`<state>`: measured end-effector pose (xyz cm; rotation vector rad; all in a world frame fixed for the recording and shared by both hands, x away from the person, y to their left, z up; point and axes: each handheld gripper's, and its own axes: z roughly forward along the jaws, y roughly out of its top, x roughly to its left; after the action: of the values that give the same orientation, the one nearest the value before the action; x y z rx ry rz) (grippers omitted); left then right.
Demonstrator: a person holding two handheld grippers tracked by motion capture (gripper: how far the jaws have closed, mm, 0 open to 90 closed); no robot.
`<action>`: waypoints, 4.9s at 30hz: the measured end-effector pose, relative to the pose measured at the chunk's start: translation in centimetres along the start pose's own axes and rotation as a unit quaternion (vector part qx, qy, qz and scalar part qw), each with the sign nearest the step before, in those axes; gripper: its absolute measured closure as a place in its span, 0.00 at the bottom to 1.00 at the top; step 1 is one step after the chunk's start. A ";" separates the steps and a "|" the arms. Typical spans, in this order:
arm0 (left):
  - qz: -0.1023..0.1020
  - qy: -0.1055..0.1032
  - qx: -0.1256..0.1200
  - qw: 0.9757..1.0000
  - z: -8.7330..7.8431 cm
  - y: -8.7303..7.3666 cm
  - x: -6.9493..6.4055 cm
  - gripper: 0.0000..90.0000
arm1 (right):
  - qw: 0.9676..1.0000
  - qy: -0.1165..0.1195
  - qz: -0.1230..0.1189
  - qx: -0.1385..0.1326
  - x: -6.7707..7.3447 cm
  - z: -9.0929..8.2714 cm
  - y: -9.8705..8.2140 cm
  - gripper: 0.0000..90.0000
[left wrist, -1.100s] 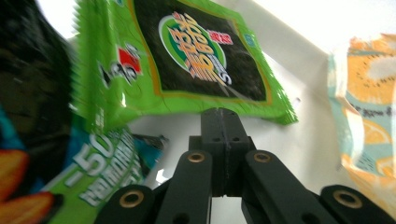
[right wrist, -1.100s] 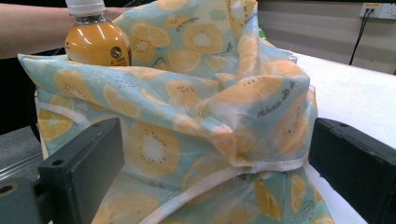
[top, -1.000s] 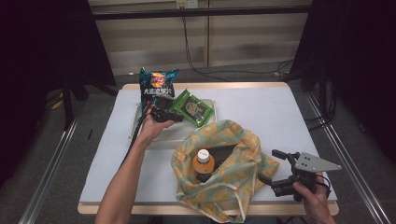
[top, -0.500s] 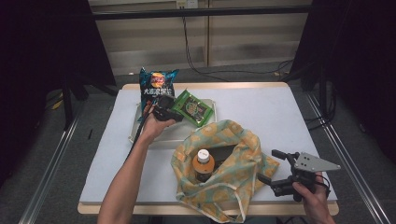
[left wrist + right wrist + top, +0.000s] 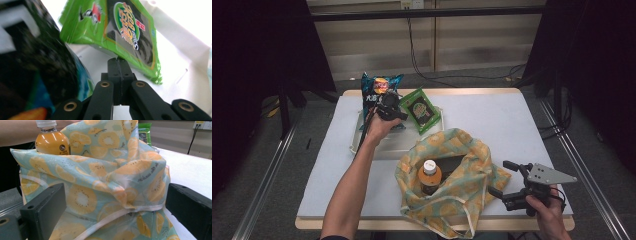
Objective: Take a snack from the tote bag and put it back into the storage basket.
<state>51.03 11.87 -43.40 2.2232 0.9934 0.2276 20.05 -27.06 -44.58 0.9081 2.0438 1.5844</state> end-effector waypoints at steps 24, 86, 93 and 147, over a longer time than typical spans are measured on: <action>-0.007 -0.007 -0.051 0.999 -1.9 -0.5 0.3 1.00 | 1.000 0.001 -0.005 0.004 0.2 0.1 0.0 0.03; 0.021 -0.028 0.035 0.999 4.1 -1.1 -1.7 0.99 | 1.000 -0.002 -0.002 0.002 -0.1 -0.4 -0.1 0.03; -0.001 -0.041 -0.009 0.999 3.0 -1.8 -2.1 0.98 | 1.000 -0.005 0.001 0.003 -0.2 -0.4 -0.2 0.03; 0.086 -0.101 -0.228 0.965 -14.1 -7.6 -10.7 0.35 | 1.000 -0.016 -0.003 -0.002 0.8 -0.2 0.2 0.03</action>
<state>33.39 15.14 -36.53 1.8616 0.5686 0.2711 19.39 -26.65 -44.23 0.9198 2.0195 1.5607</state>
